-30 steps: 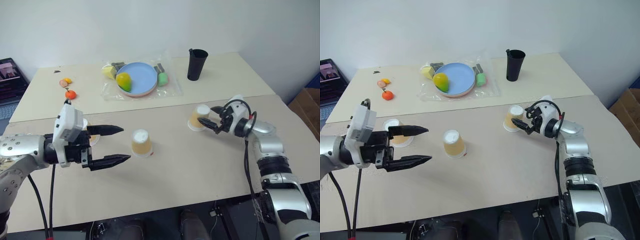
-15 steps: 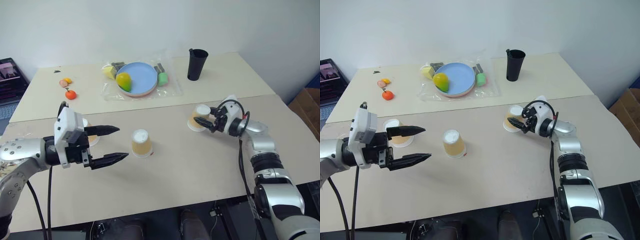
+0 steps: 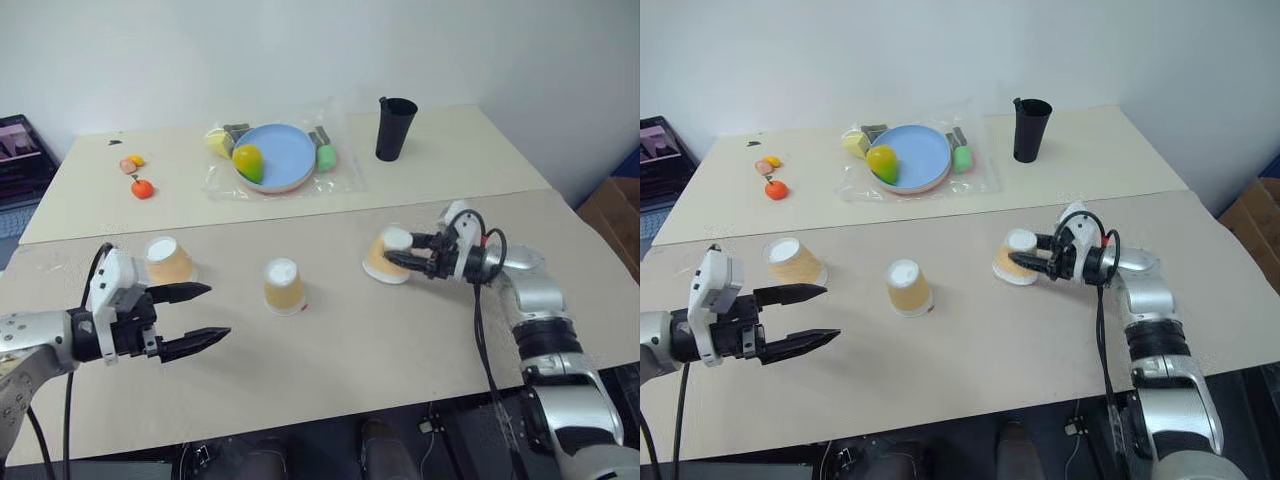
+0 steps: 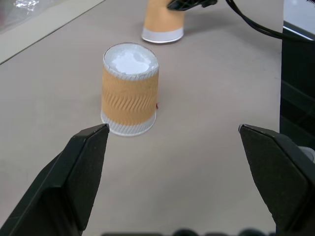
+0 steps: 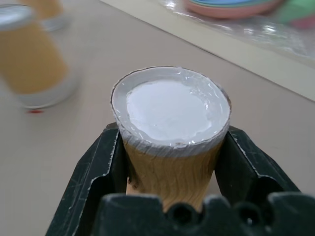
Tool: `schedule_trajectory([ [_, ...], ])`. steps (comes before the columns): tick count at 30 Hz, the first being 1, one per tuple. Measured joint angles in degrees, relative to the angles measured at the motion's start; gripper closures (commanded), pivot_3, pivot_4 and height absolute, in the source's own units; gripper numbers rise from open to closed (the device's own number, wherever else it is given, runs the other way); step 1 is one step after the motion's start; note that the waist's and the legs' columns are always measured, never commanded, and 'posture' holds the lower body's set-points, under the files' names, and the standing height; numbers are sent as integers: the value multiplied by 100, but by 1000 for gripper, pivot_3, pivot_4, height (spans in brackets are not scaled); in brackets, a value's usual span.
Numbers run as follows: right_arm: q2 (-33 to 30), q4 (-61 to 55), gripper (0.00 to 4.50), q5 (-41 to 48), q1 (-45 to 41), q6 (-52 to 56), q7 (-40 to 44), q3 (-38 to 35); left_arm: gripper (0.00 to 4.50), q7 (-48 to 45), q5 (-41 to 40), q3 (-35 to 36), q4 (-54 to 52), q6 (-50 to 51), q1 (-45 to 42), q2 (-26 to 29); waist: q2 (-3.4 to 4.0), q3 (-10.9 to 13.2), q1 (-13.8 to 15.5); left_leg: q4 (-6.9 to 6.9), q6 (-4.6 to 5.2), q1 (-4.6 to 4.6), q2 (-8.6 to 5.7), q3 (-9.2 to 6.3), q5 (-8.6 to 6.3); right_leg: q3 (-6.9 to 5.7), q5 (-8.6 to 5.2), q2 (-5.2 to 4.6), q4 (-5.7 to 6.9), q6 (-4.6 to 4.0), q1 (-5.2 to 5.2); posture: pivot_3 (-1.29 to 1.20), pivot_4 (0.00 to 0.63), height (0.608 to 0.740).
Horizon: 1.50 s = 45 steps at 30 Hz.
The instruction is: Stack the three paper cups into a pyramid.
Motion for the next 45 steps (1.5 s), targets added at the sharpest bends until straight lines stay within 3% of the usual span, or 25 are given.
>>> schedule_trajectory([
  [3, -53, -1022, 2010, 222, 353, 375, 293, 349, 0, 17, -3, 99, -84, 0, 83, -51, 0, 0, -15, 6, -3, 7, 0, 5, -1, 5, 1, 1, 3, 0, 5, 0, 150, 734],
  [7, 153, -1186, 2010, 188, 350, 408, 111, 533, 0, 30, -6, 115, -239, 0, 231, -115, -1, 0, -23, 6, -4, 21, 2, 14, -2, 9, 1, 3, 8, -1, 11, 0, 150, 734],
  [17, 871, -81, 2010, -328, -631, -374, -316, 743, 0, 117, -61, 279, -377, 5, 286, -130, -1, 0, -5, 2, -9, 18, 3, 14, -5, 9, 2, 4, 2, -4, 6, 0, 150, 734],
  [43, 1398, 836, 2010, -644, -712, -970, -129, 882, 0, 427, -416, 279, -604, 11, 244, -198, -1, 0, -25, 2, -10, 21, 5, 14, -5, 11, 3, 7, 3, -5, 5, 0, 150, 734],
  [45, 1444, 953, 1296, -691, -742, -1127, -157, 882, 0, 448, -426, 279, -605, 11, 249, -203, -1, 0, -28, 2, -10, 23, 5, 14, -5, 11, 3, 7, 4, -5, 7, 0, 150, 734],
])
